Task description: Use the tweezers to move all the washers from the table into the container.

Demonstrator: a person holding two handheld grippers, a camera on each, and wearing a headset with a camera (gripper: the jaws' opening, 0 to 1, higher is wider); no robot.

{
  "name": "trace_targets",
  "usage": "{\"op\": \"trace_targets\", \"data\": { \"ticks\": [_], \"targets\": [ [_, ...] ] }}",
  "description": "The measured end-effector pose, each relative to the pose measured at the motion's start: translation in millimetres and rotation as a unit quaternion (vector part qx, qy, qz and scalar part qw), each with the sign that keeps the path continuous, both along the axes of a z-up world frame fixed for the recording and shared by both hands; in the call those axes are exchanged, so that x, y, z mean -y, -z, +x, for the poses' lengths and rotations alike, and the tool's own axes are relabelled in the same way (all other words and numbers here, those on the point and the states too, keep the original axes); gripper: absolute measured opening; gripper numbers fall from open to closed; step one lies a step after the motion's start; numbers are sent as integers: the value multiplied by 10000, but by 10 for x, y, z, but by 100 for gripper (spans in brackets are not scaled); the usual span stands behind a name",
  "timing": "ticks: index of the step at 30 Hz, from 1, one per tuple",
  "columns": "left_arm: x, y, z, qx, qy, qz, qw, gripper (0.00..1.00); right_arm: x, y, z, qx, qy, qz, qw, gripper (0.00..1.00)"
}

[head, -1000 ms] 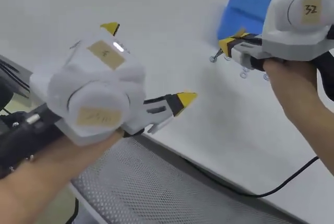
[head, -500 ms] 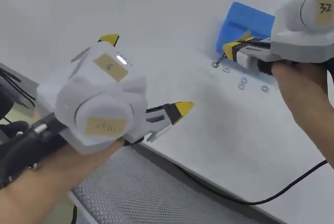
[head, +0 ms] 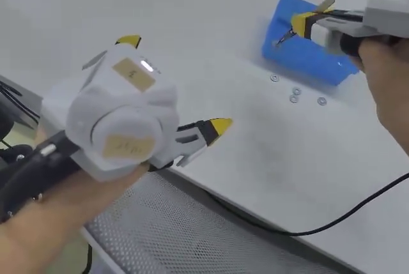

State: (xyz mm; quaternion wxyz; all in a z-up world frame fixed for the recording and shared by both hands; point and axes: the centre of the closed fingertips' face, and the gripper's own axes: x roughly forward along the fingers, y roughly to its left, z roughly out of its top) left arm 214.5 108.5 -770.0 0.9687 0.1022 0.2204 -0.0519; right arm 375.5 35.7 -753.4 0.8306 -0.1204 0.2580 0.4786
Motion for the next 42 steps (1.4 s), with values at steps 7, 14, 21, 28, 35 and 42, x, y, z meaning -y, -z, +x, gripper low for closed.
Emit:
{"op": "trace_targets", "data": {
  "ticks": [7, 14, 21, 28, 35, 42],
  "targets": [
    [-11, 17, -1, -43, -25, 4, 10000, 99, -46, -82, 278, 337, 164, 7, 9993, 1],
    [-11, 38, -4, -95, -18, 57, 9999, 99, -35, -51, 376, 374, 372, 4, 9986, 2],
    [2, 49, -10, -124, 16, 108, 9999, 99, 21, 115, 445, 442, 417, -296, 9977, 2],
    [-4, 64, -13, -157, -7, 120, 9998, 99, -12, 299, 576, 334, 482, -333, 9977, 2],
    [-17, 70, -16, -164, -32, 134, 9998, 99, -75, 515, 602, 40, 492, -380, 9981, 2],
    [-10, 76, -21, -169, -14, 144, 9998, 99, -112, 566, 589, 77, 471, -448, 9979, 2]
  ]
}}
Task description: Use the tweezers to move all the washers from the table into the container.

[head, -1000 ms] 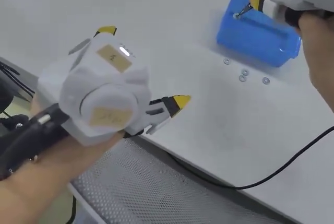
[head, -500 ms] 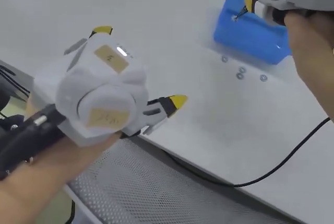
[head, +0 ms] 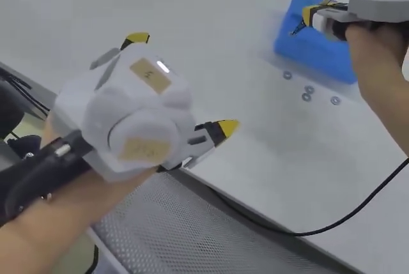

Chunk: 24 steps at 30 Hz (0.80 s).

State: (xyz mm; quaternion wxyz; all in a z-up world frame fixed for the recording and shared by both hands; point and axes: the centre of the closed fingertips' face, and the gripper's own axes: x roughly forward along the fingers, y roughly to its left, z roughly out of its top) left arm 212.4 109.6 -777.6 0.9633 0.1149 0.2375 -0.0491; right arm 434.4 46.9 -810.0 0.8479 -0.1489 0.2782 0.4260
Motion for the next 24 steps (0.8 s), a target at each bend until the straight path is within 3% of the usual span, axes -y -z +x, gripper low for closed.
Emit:
{"op": "trace_targets", "data": {
  "ticks": [15, 20, 24],
  "targets": [
    [-12, 1, 0, 2, -22, 6, 10000, 98, -7, 114, 41, -146, -42, -106, 9998, 3],
    [-6, -1, 0, 0, -10, 6, 10000, 98, 2, -3, 48, -106, -48, 69, 9999, 3],
    [4, 6, -2, -22, 15, 24, 10000, 98, 40, -181, -17, -26, -85, 188, 9998, 3]
  ]
}}
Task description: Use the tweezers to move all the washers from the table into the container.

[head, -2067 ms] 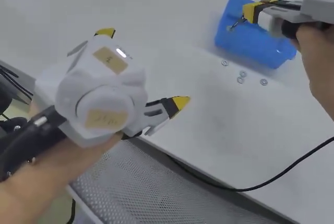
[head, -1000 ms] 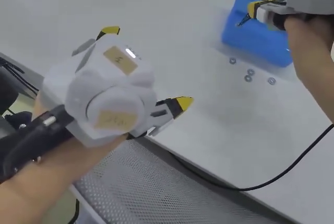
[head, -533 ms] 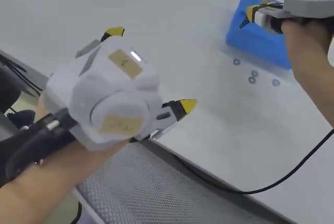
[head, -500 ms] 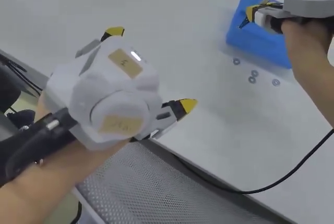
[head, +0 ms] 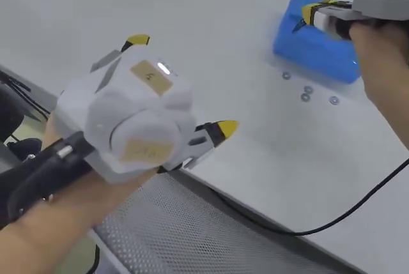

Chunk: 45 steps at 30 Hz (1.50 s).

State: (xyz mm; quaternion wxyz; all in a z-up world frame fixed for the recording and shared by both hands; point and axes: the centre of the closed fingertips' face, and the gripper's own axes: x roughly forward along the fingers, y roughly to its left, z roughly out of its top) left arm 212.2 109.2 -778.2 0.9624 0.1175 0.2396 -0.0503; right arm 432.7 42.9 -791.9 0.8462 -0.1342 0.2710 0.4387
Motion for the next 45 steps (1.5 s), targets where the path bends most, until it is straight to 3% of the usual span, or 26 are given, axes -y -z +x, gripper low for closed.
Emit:
{"op": "trace_targets", "data": {
  "ticks": [6, 8, 12, 14, 16, 21, 28, 33, 45],
  "targets": [
    [6, 3, 0, -14, 9, -27, 10000, 98, -2, -230, -258, 52, -192, 195, 9996, 3],
    [7, 5, -1, -20, 12, -34, 10000, 98, -7, -265, -272, 55, -239, 249, 9994, 3],
    [10, 9, -3, -35, 17, -17, 10000, 98, 32, -327, -535, 4, -375, 340, 9987, 3],
    [9, 8, -2, -32, 13, -13, 10000, 97, 46, -274, -625, -16, -447, 279, 9986, 3],
    [12, 12, -3, -46, 16, -13, 10000, 97, 89, -153, -611, -40, -477, 105, 9988, 3],
    [14, 12, -4, -48, 13, 12, 10000, 97, 160, 41, -697, -182, -398, -16, 9990, 3],
    [11, 18, -6, -63, 7, 28, 10000, 97, 253, 254, -646, -303, -316, -321, 9985, 3],
    [3, 27, -7, -85, -5, 47, 10000, 97, 254, 289, -653, -487, -263, -320, 9980, 3],
    [-3, 48, -13, -127, 6, 70, 9999, 97, 264, 301, -689, -506, -215, -360, 9978, 3]
  ]
}}
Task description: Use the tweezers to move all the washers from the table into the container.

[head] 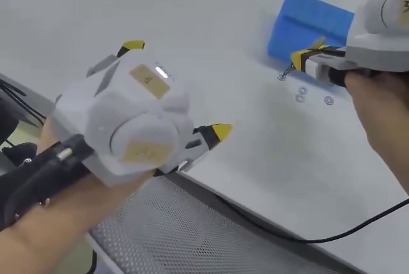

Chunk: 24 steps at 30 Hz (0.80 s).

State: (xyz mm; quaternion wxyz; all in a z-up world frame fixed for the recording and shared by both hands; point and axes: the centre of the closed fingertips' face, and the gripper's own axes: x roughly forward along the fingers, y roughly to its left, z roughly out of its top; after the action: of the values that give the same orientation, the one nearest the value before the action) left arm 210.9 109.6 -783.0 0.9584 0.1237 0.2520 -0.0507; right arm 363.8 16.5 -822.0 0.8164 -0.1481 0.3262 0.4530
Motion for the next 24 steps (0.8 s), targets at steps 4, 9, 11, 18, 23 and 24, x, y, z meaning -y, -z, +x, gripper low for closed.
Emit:
{"op": "trace_targets", "data": {
  "ticks": [4, 9, 11, 18, 23, 24],
  "targets": [
    [-6, -23, 3, 39, -25, -95, 9999, 96, 8, -5, -3, -34, 32, -50, 10000, 2],
    [42, 6, -6, -79, 54, -253, 9996, 98, 16, -12, -4, -101, 69, -15, 9999, 1],
    [64, -14, -11, -92, 118, -354, 9993, 98, 24, -20, -2, -140, 80, -1, 9999, 1],
    [111, -69, -30, -172, 210, -709, 9971, 99, 28, -144, 6, -299, 178, 257, 9991, 1],
    [159, -199, -36, -7, 280, -1061, 9940, 98, 45, -184, -28, -338, 170, 169, 9991, 1],
    [161, -221, -41, 8, 269, -1084, 9937, 98, 52, -203, -38, -324, 147, 155, 9992, 1]
  ]
}}
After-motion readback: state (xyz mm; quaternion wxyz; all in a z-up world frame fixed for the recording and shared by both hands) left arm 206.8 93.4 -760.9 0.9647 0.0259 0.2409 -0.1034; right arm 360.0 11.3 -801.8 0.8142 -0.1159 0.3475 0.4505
